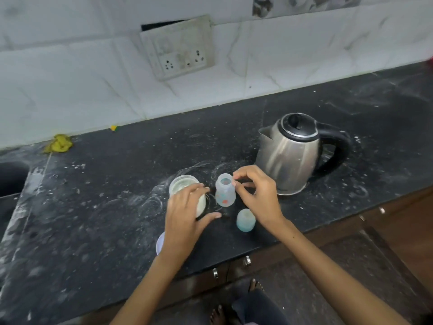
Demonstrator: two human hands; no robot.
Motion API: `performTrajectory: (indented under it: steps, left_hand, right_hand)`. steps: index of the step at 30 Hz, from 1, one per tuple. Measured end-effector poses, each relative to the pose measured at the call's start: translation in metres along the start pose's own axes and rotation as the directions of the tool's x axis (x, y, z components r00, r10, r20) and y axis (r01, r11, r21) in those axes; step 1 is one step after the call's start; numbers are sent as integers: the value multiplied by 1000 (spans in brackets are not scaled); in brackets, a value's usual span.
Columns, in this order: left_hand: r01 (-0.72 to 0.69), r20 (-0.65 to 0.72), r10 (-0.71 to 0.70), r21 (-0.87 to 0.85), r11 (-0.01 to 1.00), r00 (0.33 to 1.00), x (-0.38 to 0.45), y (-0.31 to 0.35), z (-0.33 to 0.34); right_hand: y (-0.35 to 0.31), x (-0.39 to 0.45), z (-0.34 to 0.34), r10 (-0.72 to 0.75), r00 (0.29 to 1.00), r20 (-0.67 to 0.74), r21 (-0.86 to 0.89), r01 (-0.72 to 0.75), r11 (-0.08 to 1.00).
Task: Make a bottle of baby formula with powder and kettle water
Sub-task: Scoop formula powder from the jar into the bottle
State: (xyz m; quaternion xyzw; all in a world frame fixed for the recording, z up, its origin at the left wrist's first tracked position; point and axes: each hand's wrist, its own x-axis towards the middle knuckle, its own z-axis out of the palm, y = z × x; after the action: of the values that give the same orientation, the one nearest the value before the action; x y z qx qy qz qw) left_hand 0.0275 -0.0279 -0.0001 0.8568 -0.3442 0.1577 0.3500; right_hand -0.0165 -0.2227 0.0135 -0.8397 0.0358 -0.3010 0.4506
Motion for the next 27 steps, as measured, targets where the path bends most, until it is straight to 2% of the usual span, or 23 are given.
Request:
performTrajectory:
  steps: [2, 5, 7, 9, 11, 14, 17, 22, 27]
  left_hand:
    - [125, -64, -125, 0, 992, 990, -2, -18, -20]
    - [307, -46, -307, -15, 952, 951, -3, -45, -32]
    - [373, 30, -372, -29, 927, 928, -1, -55, -31]
    - [398, 113, -390, -63, 915, 914, 3, -62, -27]
    - [402, 166, -381, -116, 908, 910, 8, -66, -25]
    - [424, 209, -382, -219, 879, 900, 13, -69, -26]
    - [439, 238, -380, -297, 848, 894, 16, -71, -27]
    - [438, 249, -368, -349, 829, 896, 17, -77, -25]
    - [447, 265, -369, -364, 817, 891, 16, -82, -22]
  right_hand:
    - [-10, 17, 16, -98, 991, 86, 12, 97, 995]
    - [-24, 43, 41, -206, 931, 302, 1, 216, 976]
    - [-30, 58, 57, -203, 836, 509, -56, 268, 962]
    - [-33, 68, 71, -112, 709, 696, -163, 308, 937]
    - [-37, 74, 83, -32, 595, 803, -242, 374, 895]
    - [-48, 80, 92, 59, 466, 883, -287, 434, 854]
    - [-57, 88, 98, 86, 369, 925, -268, 477, 837]
    - [-62, 96, 102, 125, 284, 951, -234, 391, 890]
    - [-65, 99, 107, 260, 160, 952, -306, 471, 828]
